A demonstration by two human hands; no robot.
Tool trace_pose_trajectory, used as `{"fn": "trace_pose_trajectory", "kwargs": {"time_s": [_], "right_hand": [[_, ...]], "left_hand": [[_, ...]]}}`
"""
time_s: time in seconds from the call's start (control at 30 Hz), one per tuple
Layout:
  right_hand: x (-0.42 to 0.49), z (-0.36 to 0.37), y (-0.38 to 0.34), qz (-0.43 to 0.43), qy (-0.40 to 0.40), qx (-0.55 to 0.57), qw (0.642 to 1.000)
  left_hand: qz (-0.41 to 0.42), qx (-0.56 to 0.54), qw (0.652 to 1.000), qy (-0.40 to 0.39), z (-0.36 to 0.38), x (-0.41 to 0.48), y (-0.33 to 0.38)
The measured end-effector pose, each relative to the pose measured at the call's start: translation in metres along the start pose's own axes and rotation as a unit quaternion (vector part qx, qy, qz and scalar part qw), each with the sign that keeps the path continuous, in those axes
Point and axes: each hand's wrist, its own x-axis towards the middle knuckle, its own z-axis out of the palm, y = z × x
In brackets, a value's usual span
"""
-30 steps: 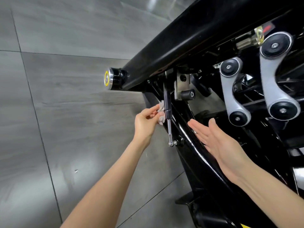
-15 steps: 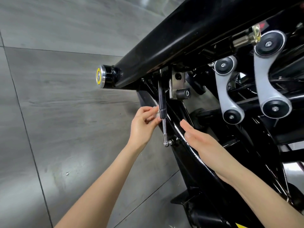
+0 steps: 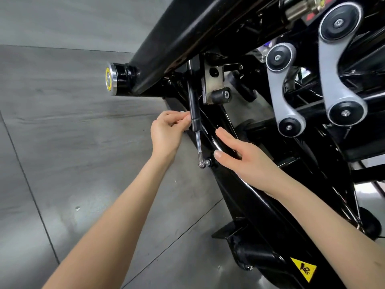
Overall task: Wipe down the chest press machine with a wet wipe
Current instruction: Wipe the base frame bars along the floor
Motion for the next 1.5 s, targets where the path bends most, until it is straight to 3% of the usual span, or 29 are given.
{"fn": "trace_pose_trajectory", "kwargs": {"time_s": [0.3,0.5,0.7,0.83,1.03,1.2,1.4,1.5], "right_hand": [[0.002,0.000,-0.002,0.018,0.005,0.038,0.999],[0.002,0.000,-0.004,0.025,0.005,0.055,0.998],[0.000,0.000,-0.005,0.017,0.007,0.084,0.996],[-0.004,-0.003,-0.006,0.011,0.028,0.085,0.996],[-0.022,-0.005,-0.017,-0.023,0.185,0.092,0.978],[-0.048,-0.004,-0.040,-0.062,0.077,0.254,0.962],[-0.056,-0.015,-0.040,-0.090,0.125,0.323,0.934],[-0.057,-0.022,-0.038,-0.089,0.121,0.319,0.936]], "left_hand": [[-0.143,-0.088,0.983,0.073,0.004,0.055,0.013],[-0.144,-0.073,0.986,-0.043,0.007,-0.004,0.011],[-0.204,-0.071,0.968,-0.131,-0.007,-0.032,0.011],[-0.176,-0.088,0.978,-0.071,-0.027,-0.035,0.031],[-0.074,-0.055,0.995,-0.037,-0.044,-0.070,0.068],[-0.018,0.000,0.993,-0.113,-0.024,-0.101,0.092],[-0.009,0.000,0.986,-0.165,-0.009,-0.109,0.113],[-0.001,0.014,0.983,-0.184,-0.006,-0.110,0.121]]}}
